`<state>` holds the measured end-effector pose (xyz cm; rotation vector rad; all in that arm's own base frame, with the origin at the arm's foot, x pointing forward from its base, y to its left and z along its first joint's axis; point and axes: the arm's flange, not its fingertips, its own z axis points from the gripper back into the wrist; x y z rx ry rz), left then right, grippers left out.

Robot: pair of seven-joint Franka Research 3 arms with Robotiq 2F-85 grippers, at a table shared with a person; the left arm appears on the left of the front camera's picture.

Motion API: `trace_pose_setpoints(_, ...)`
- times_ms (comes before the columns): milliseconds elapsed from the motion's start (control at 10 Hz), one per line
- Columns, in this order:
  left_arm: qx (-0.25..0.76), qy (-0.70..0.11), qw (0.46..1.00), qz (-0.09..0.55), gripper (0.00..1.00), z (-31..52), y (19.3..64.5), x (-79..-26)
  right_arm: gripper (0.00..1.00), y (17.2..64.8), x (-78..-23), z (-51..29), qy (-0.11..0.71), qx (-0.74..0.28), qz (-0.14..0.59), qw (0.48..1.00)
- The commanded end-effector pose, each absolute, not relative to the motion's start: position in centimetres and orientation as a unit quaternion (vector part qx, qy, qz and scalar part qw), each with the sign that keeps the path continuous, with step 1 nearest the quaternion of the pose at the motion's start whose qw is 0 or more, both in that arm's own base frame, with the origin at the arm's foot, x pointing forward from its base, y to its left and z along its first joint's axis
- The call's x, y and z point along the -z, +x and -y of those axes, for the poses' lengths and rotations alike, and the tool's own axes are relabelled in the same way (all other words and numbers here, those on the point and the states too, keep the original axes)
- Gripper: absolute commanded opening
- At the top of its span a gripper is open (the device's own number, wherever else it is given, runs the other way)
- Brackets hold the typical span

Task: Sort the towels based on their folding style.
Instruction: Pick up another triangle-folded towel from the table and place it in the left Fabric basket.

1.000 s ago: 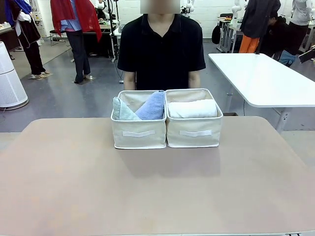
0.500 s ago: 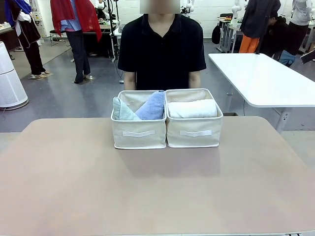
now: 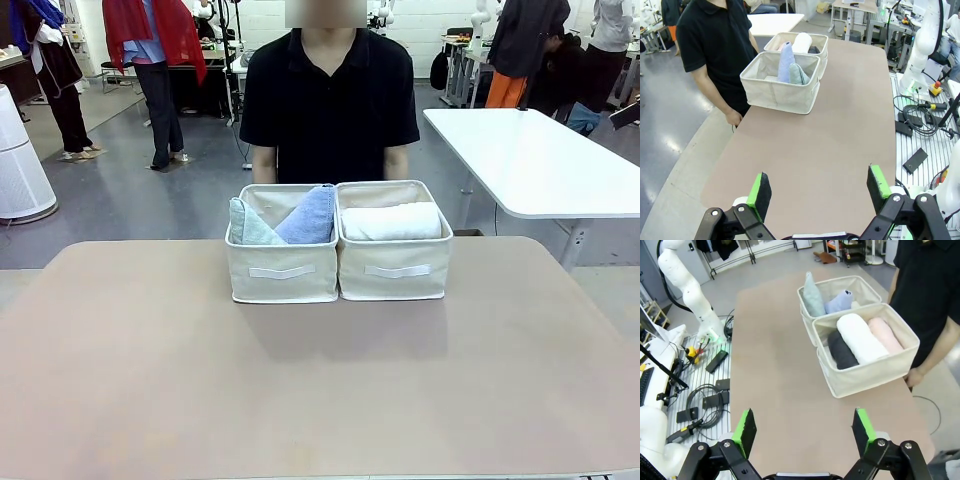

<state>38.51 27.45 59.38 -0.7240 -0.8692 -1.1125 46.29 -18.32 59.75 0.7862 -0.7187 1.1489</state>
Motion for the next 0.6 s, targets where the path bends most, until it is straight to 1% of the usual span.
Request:
trace_pose_setpoints(0,0.506,-0.323,0.695,0.395,1.00,-27.46,38.27,-59.45,1.00,46.08,-59.43,18.20,0.357,-0.517,0.321,0.708)
trace_pose_setpoints(500,0.506,-0.323,0.695,0.395,1.00,-27.46,38.27,-59.45,1.00,46.08,-59.43,18.20,0.357,-0.517,0.321,0.708)
